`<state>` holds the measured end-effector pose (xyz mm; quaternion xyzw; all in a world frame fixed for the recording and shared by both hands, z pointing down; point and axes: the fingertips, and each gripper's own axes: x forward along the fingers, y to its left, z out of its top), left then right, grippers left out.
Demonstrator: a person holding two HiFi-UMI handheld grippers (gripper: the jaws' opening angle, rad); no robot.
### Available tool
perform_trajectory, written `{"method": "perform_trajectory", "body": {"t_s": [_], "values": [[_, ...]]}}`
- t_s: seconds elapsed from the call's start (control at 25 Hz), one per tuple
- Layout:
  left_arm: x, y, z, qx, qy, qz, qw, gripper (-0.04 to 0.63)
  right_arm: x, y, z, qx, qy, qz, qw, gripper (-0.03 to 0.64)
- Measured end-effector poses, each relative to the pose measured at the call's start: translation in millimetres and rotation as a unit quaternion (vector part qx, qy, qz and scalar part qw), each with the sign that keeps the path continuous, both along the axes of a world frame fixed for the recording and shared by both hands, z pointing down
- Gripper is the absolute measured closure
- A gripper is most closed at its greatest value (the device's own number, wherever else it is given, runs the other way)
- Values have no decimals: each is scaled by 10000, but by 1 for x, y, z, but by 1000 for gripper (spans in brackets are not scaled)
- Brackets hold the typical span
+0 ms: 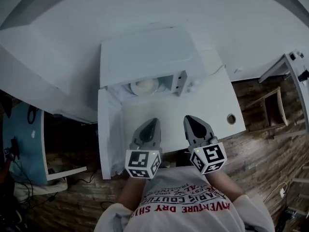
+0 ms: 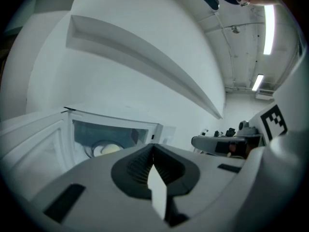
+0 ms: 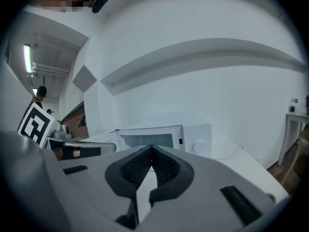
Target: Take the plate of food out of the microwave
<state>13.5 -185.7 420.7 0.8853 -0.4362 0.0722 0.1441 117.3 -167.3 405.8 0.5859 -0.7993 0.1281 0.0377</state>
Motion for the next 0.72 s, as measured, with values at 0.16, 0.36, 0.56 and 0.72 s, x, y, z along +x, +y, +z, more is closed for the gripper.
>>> {"method": "perform_trajectory", "body": {"t_s": [0.16, 0.36, 0.56, 0.72], "values": [[1, -27, 2, -33, -43, -524, 9986, 589, 4, -36, 1, -22, 4, -523, 9986, 606], [8, -54, 10, -139, -130, -1180, 9928, 589, 12, -68, 11, -184, 50, -1168, 9930, 607], [15, -67, 25, -422, -85, -1796, 9828, 589, 22, -97, 21, -355, 10, -1676, 9852, 606], [17, -73, 37, -608, 57, -2229, 9729, 589, 19, -112, 31, -428, -15, -2113, 9765, 606]]}}
